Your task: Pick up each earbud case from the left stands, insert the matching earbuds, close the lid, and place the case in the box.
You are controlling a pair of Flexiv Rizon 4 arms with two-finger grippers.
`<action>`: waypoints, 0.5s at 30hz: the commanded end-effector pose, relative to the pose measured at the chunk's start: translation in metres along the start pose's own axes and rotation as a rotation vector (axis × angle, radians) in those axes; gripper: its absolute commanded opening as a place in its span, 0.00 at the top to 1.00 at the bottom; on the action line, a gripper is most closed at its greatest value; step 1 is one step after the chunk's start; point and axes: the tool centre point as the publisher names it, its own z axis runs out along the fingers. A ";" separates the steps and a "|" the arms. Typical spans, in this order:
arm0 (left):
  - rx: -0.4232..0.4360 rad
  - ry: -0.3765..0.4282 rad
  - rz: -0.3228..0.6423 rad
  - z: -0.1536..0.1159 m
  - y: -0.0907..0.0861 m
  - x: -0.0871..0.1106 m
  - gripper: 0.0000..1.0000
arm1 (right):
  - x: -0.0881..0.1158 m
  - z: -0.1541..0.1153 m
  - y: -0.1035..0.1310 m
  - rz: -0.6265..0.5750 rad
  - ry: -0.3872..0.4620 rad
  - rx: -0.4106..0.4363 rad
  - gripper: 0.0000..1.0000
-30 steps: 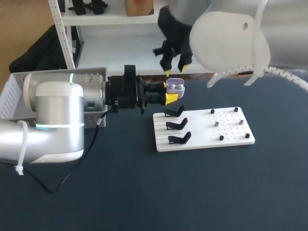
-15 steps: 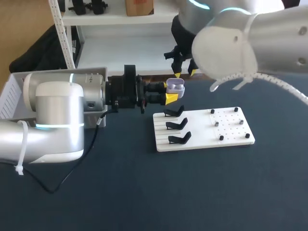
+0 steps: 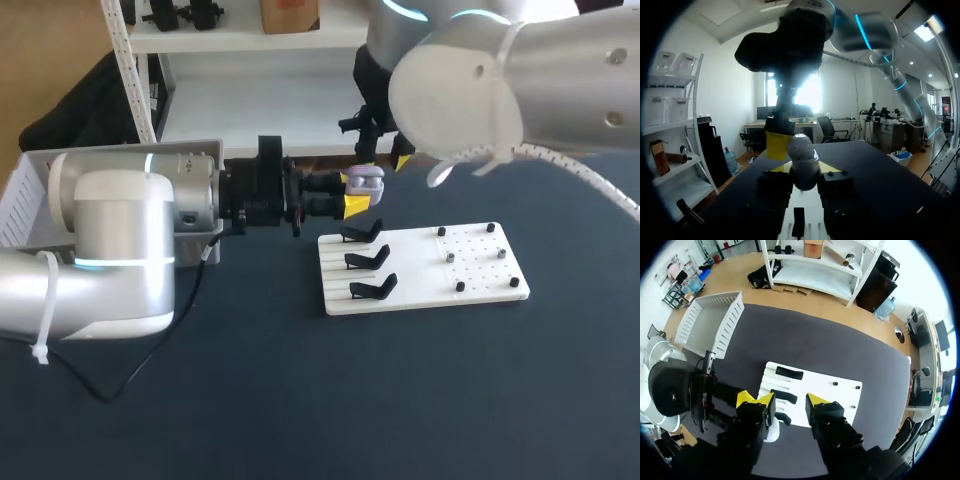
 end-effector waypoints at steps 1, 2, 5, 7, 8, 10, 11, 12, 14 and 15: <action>-0.003 -0.002 0.001 0.000 0.000 0.000 1.00 | 0.019 -0.007 -0.001 0.005 -0.033 -0.010 0.61; -0.003 -0.002 0.001 0.000 0.000 0.000 1.00 | 0.020 -0.008 -0.001 0.006 -0.034 -0.011 0.61; -0.003 -0.002 0.001 0.000 0.000 0.000 1.00 | 0.024 -0.011 -0.001 0.017 -0.043 -0.016 0.61; -0.003 -0.002 0.001 0.000 0.000 0.000 1.00 | 0.025 -0.016 -0.005 0.045 -0.063 -0.020 0.61; -0.003 -0.002 0.001 0.000 0.000 0.000 1.00 | 0.027 -0.020 -0.007 0.063 -0.073 -0.028 0.61; -0.003 -0.002 0.001 0.000 0.000 0.000 1.00 | 0.035 -0.031 -0.012 0.094 -0.100 -0.034 0.60; -0.003 -0.002 0.001 0.000 0.000 0.000 1.00 | 0.040 -0.034 -0.015 0.105 -0.111 -0.034 0.60; -0.003 -0.002 0.001 0.000 0.000 0.000 1.00 | 0.044 -0.037 -0.018 0.117 -0.120 -0.037 0.59; -0.003 -0.002 0.001 0.000 0.000 0.000 1.00 | 0.056 -0.042 -0.025 0.132 -0.136 -0.043 0.55; -0.003 -0.002 0.001 0.000 0.000 0.000 1.00 | 0.061 -0.044 -0.028 0.134 -0.148 -0.048 0.50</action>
